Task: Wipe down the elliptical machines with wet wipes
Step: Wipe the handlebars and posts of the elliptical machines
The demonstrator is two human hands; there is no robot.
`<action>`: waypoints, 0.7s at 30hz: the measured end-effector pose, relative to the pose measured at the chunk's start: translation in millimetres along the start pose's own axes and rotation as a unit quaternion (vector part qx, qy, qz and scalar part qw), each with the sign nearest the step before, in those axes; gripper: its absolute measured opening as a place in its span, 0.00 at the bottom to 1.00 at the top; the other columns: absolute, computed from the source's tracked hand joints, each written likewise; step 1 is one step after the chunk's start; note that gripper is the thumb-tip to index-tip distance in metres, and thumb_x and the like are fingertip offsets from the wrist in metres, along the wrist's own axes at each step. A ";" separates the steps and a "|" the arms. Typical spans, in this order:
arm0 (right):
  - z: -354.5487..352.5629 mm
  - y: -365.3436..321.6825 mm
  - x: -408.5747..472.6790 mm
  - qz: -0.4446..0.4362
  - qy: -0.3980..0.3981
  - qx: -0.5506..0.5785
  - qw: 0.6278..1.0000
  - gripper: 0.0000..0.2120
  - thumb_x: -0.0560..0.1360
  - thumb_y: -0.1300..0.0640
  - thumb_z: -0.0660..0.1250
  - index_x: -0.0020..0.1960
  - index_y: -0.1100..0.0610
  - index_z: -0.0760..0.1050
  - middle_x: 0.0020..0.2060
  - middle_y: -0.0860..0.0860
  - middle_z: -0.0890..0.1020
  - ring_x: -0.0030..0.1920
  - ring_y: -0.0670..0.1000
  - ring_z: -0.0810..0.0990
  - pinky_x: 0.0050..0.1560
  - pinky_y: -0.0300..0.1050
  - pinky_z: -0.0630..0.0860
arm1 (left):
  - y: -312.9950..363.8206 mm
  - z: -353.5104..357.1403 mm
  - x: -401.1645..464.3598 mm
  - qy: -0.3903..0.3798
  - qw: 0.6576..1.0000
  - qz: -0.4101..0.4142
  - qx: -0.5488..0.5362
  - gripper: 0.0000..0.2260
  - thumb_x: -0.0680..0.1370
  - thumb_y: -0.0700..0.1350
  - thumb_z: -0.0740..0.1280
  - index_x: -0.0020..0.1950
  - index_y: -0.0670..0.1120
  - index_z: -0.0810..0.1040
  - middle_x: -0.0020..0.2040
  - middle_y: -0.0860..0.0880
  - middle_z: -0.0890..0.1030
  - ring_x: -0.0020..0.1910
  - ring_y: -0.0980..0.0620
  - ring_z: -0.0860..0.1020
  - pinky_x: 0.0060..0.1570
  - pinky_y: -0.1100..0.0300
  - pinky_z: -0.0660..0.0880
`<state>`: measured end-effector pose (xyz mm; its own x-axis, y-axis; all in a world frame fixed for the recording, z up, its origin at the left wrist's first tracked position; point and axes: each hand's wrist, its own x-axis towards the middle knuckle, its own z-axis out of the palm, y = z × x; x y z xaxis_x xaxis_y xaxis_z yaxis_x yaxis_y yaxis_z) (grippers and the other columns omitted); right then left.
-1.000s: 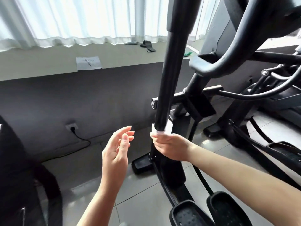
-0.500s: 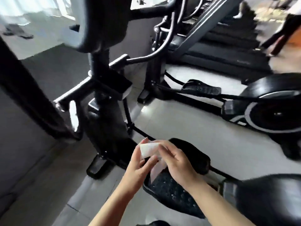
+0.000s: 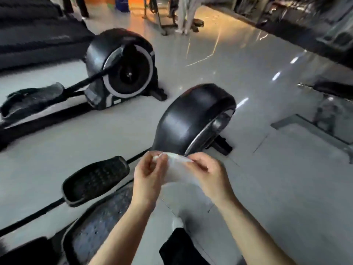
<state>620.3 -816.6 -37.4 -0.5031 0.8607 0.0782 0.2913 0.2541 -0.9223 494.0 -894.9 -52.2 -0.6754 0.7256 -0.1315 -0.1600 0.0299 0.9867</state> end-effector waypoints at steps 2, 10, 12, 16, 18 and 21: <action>-29.0 18.9 18.8 0.025 0.022 -0.013 0.999 0.08 0.76 0.60 0.71 0.40 0.50 0.78 0.31 0.37 0.80 0.34 0.37 0.77 0.38 0.30 0.70 | -0.1 32.7 19.1 -0.011 1.000 -0.009 0.010 0.08 0.80 0.39 0.67 0.40 0.45 0.77 0.26 0.57 0.76 0.27 0.63 0.71 0.30 0.71 0.69; -135.9 96.9 145.3 0.061 0.020 -0.023 0.998 0.12 0.77 0.56 0.70 0.37 0.52 0.72 0.24 0.41 0.74 0.27 0.40 0.69 0.31 0.31 0.64 | -9.9 178.4 130.9 -0.099 0.991 -0.088 -0.009 0.22 0.77 0.61 0.66 0.46 0.41 0.77 0.37 0.41 0.77 0.37 0.46 0.77 0.38 0.52 0.73; -171.3 114.3 178.6 0.074 0.026 -0.008 0.997 0.12 0.77 0.56 0.70 0.36 0.51 0.72 0.25 0.40 0.74 0.28 0.40 0.70 0.32 0.32 0.64 | -10.6 223.4 157.6 -0.152 0.984 -0.094 -0.012 0.17 0.75 0.60 0.66 0.46 0.45 0.80 0.38 0.46 0.82 0.39 0.48 0.80 0.38 0.56 0.76; -248.9 142.4 242.3 0.100 0.035 0.003 0.994 0.11 0.75 0.56 0.72 0.36 0.51 0.75 0.27 0.40 0.76 0.29 0.39 0.71 0.34 0.33 0.67 | -9.7 308.6 209.3 -0.213 0.973 -0.080 0.025 0.09 0.73 0.50 0.72 0.51 0.50 0.83 0.47 0.44 0.85 0.47 0.43 0.83 0.47 0.48 0.79; -284.0 157.7 268.3 0.118 0.024 0.016 0.993 0.07 0.72 0.52 0.75 0.41 0.49 0.77 0.32 0.41 0.80 0.33 0.41 0.75 0.37 0.36 0.70 | -9.8 343.8 230.5 -0.222 0.970 -0.094 0.013 0.10 0.70 0.47 0.72 0.51 0.50 0.83 0.47 0.43 0.85 0.45 0.44 0.83 0.44 0.49 0.79; -330.7 178.0 300.6 0.129 -0.031 0.029 0.991 0.22 0.62 0.44 0.76 0.53 0.37 0.72 0.46 0.41 0.81 0.45 0.48 0.79 0.45 0.41 0.76 | -7.1 394.2 261.6 -0.231 0.965 -0.122 -0.001 0.11 0.68 0.44 0.73 0.49 0.50 0.84 0.46 0.43 0.85 0.41 0.47 0.83 0.38 0.53 0.79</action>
<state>790.0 -366.7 -52.9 -0.4683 0.8641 -0.1846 0.3699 0.0020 -0.9291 602.3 -434.3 -55.8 -0.2245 0.9266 -0.3018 -0.2752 0.2369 0.9318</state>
